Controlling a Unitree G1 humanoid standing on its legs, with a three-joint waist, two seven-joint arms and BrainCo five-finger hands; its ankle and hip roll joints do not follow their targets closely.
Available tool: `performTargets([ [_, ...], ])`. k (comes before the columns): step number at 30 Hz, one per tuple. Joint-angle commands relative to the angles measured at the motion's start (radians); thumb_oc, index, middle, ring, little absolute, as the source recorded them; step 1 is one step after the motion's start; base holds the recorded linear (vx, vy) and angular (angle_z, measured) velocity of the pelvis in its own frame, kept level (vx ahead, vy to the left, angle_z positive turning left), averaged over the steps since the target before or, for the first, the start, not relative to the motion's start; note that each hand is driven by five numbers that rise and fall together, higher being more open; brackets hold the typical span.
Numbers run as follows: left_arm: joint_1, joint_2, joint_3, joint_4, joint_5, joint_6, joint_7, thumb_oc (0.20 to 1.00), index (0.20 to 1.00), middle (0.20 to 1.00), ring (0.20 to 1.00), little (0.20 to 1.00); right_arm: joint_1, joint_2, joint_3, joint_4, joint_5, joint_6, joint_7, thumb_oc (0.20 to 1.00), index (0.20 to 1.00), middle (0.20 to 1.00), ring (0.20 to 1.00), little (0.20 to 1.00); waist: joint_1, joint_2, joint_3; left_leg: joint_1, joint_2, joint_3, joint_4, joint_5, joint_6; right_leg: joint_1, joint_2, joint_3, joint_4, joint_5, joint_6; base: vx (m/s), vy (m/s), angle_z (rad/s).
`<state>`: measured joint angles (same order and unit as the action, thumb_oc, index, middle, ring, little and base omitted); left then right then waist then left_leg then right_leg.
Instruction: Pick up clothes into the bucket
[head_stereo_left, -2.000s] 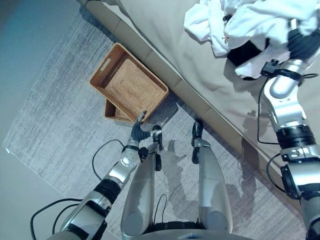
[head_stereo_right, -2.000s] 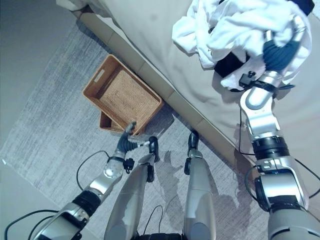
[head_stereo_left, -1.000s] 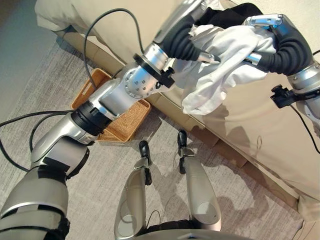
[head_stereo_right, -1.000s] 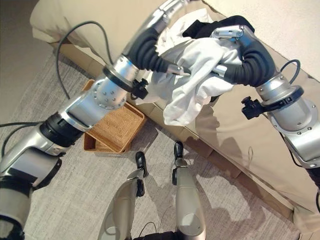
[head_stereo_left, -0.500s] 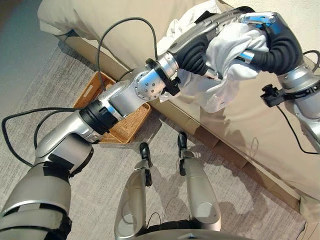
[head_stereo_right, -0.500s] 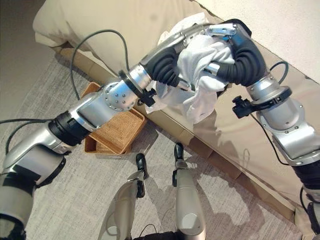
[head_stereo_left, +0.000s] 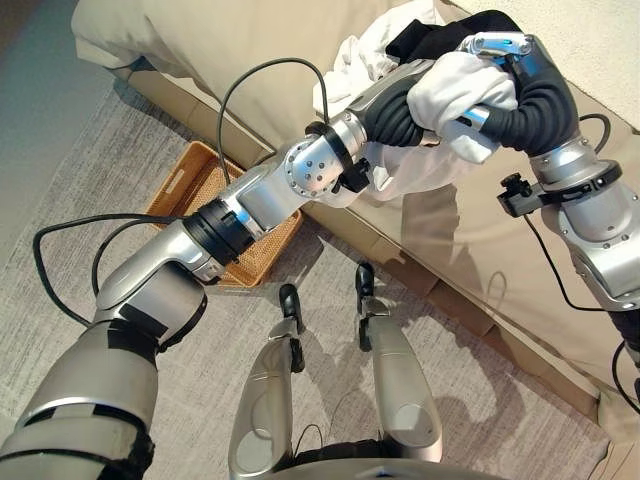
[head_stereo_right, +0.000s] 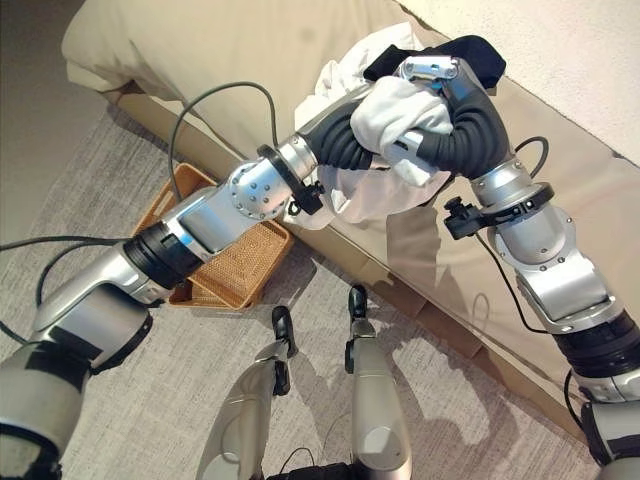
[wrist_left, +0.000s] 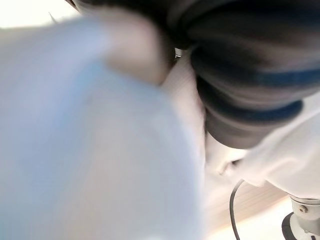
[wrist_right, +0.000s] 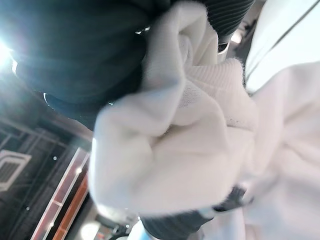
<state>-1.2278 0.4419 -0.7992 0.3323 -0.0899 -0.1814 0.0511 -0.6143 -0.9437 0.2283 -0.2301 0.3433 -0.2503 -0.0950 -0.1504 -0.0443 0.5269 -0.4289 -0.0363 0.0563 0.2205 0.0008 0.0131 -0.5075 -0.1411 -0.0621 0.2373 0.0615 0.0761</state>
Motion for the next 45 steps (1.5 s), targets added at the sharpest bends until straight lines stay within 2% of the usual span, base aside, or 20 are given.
performTargets([
  [1,0.061,-0.106,-0.004,0.059,0.064,0.011,-0.02,0.2,0.2,0.2,0.2,0.2,-0.093,0.109,-0.095,-0.206,0.007,-0.119,-0.024,0.2,0.2,0.2,0.2,0.2,0.002,-0.033,-0.096,-0.004,0.025,-0.041,-0.001,0.011,-0.031,0.07,-0.03,-0.032,-0.051,0.001,0.064,0.0,0.0,0.0],
  [9,0.079,-0.079,0.028,0.021,-0.014,0.003,-0.017,0.2,0.2,0.2,0.2,0.2,-0.104,0.132,-0.11,-0.193,-0.023,-0.114,-0.048,0.2,0.2,0.2,0.2,0.2,0.005,-0.031,-0.097,-0.007,0.028,-0.045,0.002,0.01,-0.027,0.067,-0.026,-0.03,-0.053,0.003,0.061,0.0,0.0,0.0],
  [10,0.079,-0.078,0.028,0.02,-0.015,0.003,-0.017,0.2,0.2,0.2,0.2,0.2,-0.103,0.133,-0.11,-0.194,-0.024,-0.114,-0.048,0.379,0.379,0.379,0.379,0.379,0.005,-0.032,-0.097,-0.007,0.028,-0.045,0.003,0.01,-0.027,0.067,-0.026,-0.03,-0.053,0.003,0.061,0.0,0.0,0.0],
  [11,0.086,-0.057,0.052,0.002,-0.04,-0.007,-0.002,0.2,0.2,0.2,0.2,0.2,-0.093,0.136,-0.124,-0.189,-0.039,-0.11,-0.058,1.0,1.0,1.0,1.0,1.0,0.008,-0.03,-0.097,-0.008,0.027,-0.047,0.005,0.01,-0.027,0.067,-0.027,-0.03,-0.051,0.003,0.061,0.0,0.0,0.0],
  [16,0.137,0.014,0.144,-0.064,-0.151,-0.048,0.052,0.2,0.2,0.2,0.2,0.2,-0.062,0.131,-0.141,-0.165,-0.051,-0.1,-0.068,1.0,1.0,1.0,1.0,1.0,0.017,-0.028,-0.098,-0.012,0.024,-0.055,0.008,0.009,-0.027,0.065,-0.027,-0.033,-0.047,0.001,0.058,0.0,0.0,0.0],
  [19,0.239,0.108,0.275,-0.125,-0.228,-0.085,0.116,0.2,0.2,0.2,0.2,0.2,-0.016,0.12,-0.155,-0.13,-0.054,-0.087,-0.075,1.0,1.0,1.0,1.0,1.0,0.028,-0.028,-0.095,-0.017,0.024,-0.056,0.016,0.007,-0.029,0.062,-0.026,-0.034,-0.04,-0.003,0.053,-0.01,-0.006,-0.03],
  [20,0.3,0.12,0.351,-0.144,-0.248,-0.102,0.165,0.2,0.2,0.2,0.2,0.2,0.01,0.12,-0.16,-0.118,-0.055,-0.08,-0.079,1.0,1.0,1.0,1.0,1.0,0.033,-0.031,-0.094,-0.021,0.025,-0.057,0.021,0.006,-0.03,0.057,-0.025,-0.034,-0.034,-0.004,0.051,-0.02,-0.011,-0.1],
  [25,0.499,0.129,0.625,-0.211,-0.313,-0.157,0.282,0.2,0.2,0.2,0.2,0.2,0.114,0.136,-0.186,-0.045,-0.048,-0.054,-0.076,1.0,1.0,1.0,1.0,1.0,0.048,-0.037,-0.094,-0.032,0.023,-0.061,0.031,0.004,-0.034,0.044,-0.023,-0.034,-0.015,-0.012,0.043,0.0,-0.004,-0.05],
  [30,0.612,0.135,0.801,-0.237,-0.391,-0.202,0.312,0.2,0.2,0.2,0.2,0.2,0.187,0.166,-0.197,0.025,-0.046,-0.029,-0.046,1.0,1.0,1.0,1.0,1.0,0.061,-0.034,-0.088,-0.04,0.022,-0.063,0.047,-0.01,-0.035,0.038,-0.025,-0.036,0.003,-0.024,0.039,0.0,0.0,0.0],
  [36,0.672,0.188,0.883,-0.181,-0.348,-0.201,0.349,0.2,0.2,0.2,0.2,0.2,0.226,0.21,-0.189,0.109,-0.05,-0.01,-0.036,1.0,1.0,1.0,1.0,1.0,0.07,-0.033,-0.08,-0.051,0.018,-0.069,0.057,-0.011,-0.036,0.033,-0.03,-0.042,0.01,-0.027,0.038,0.0,0.01,0.02],
  [41,0.695,0.249,0.914,-0.063,-0.2,-0.153,0.419,0.2,0.2,0.2,0.2,0.2,0.254,0.295,-0.175,0.201,-0.089,0.001,-0.061,1.0,1.0,1.0,1.0,1.0,0.081,-0.033,-0.065,-0.072,0.017,-0.074,0.061,-0.006,-0.038,0.022,-0.037,-0.054,0.007,-0.024,0.038,-0.01,0.005,0.02],
  [45,0.666,0.288,0.909,0.036,-0.154,-0.128,0.443,0.2,0.2,0.2,0.2,0.2,0.257,0.342,-0.147,0.239,-0.117,0.007,-0.073,1.0,1.0,1.0,1.0,1.0,0.08,-0.039,-0.049,-0.105,0.016,-0.075,0.082,-0.005,-0.037,-0.004,-0.039,-0.056,0.019,-0.023,0.037,-0.01,0.012,0.02],
])
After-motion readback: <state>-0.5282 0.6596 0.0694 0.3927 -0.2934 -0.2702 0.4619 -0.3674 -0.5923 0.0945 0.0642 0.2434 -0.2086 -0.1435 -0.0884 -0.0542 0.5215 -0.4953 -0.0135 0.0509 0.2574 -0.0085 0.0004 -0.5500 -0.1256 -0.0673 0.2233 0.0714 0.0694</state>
